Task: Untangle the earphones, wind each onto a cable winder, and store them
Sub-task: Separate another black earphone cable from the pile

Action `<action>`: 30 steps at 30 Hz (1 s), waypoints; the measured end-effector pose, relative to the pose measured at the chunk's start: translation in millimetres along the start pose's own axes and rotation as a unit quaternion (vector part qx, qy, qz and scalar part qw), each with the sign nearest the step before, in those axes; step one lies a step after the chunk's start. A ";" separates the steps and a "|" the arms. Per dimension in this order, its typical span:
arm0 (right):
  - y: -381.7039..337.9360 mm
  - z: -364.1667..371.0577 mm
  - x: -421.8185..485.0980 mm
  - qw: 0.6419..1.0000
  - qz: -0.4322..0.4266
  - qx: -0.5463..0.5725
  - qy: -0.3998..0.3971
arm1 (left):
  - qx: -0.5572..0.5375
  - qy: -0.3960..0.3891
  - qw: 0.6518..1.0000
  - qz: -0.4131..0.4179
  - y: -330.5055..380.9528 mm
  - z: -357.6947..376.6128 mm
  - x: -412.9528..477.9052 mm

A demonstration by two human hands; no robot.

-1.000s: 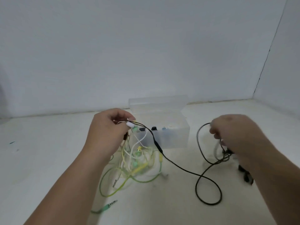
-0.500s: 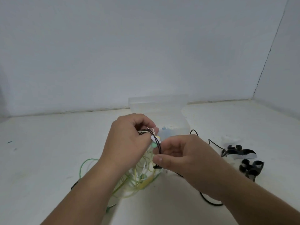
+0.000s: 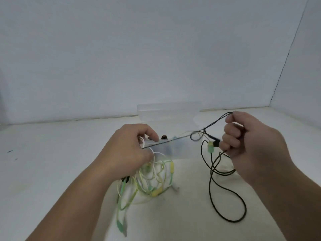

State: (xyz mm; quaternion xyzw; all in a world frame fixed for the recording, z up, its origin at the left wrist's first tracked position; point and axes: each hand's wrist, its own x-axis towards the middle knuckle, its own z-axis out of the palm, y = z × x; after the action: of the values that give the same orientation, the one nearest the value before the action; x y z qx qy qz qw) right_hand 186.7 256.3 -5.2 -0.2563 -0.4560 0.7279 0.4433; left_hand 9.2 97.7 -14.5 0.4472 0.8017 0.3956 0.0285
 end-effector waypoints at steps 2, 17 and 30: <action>0.3 -1.3 2.9 1.000 0.008 0.023 -0.002 | -0.059 0.016 0.996 -0.059 -3.2 -4.6 1.8; 3.0 16.5 -21.6 0.987 0.042 -0.041 -0.147 | -0.112 -0.153 0.977 0.102 9.7 -16.4 -7.4; 1.8 18.5 -23.5 0.982 0.052 0.000 -0.180 | -0.289 -0.097 0.950 0.060 20.8 7.8 -9.8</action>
State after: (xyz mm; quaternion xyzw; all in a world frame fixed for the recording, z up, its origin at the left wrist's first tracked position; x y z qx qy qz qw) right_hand 182.8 227.2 0.8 -0.1444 -0.5145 0.7842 0.3154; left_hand 32.6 101.2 -9.2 0.5033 0.6178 0.5662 0.2106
